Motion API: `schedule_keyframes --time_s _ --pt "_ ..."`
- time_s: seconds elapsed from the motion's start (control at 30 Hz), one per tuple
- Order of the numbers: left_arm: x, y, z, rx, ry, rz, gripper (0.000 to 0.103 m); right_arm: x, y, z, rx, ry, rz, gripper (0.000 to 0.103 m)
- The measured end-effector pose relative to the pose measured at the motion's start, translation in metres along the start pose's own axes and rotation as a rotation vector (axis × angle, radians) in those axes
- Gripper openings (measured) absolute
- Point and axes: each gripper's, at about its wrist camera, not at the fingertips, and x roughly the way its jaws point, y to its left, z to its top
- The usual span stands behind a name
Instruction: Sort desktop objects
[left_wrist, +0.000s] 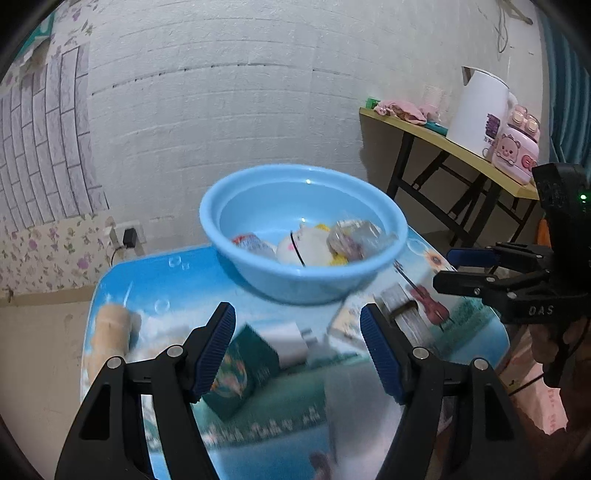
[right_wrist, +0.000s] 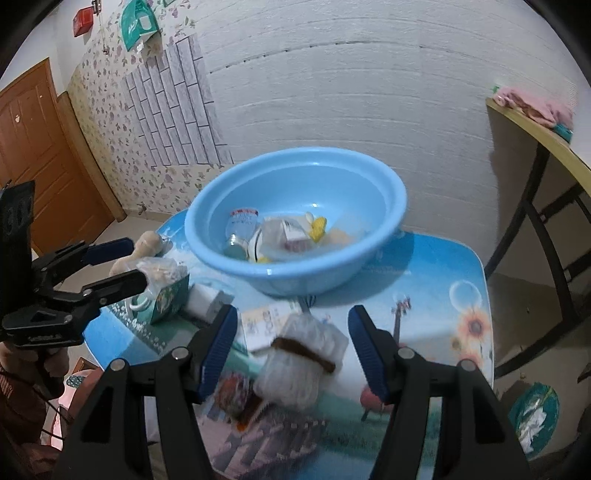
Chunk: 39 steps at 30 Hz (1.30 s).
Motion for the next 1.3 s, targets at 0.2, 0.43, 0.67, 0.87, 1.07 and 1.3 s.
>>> schedule_keyframes --time_s 0.2,0.43,0.67,0.87,1.07,1.3 --pt "-0.010 -0.008 -0.033 -0.018 0.039 -0.013 0.074 -0.002 -0.006 -0.027 0.049 0.037 -0.021 0.062" --pt "-0.010 -0.020 -0.065 -0.038 0.102 -0.050 0.075 -0.003 -0.009 -0.049 0.091 0.070 -0.030 0.062" --pt "-0.001 -0.040 -0.082 -0.017 0.153 -0.093 0.075 -0.003 -0.003 -0.056 0.089 0.082 -0.020 0.062" --pt "0.015 -0.047 -0.088 0.004 0.195 -0.111 0.075 0.005 -0.004 -0.056 0.125 0.091 0.013 0.062" --pt "0.031 -0.043 -0.094 -0.017 0.231 -0.109 0.075 0.019 -0.017 -0.057 0.242 0.103 0.020 0.062" --pt "0.031 -0.034 -0.097 -0.047 0.218 -0.154 0.064 0.027 -0.023 -0.058 0.284 0.107 0.040 0.062"
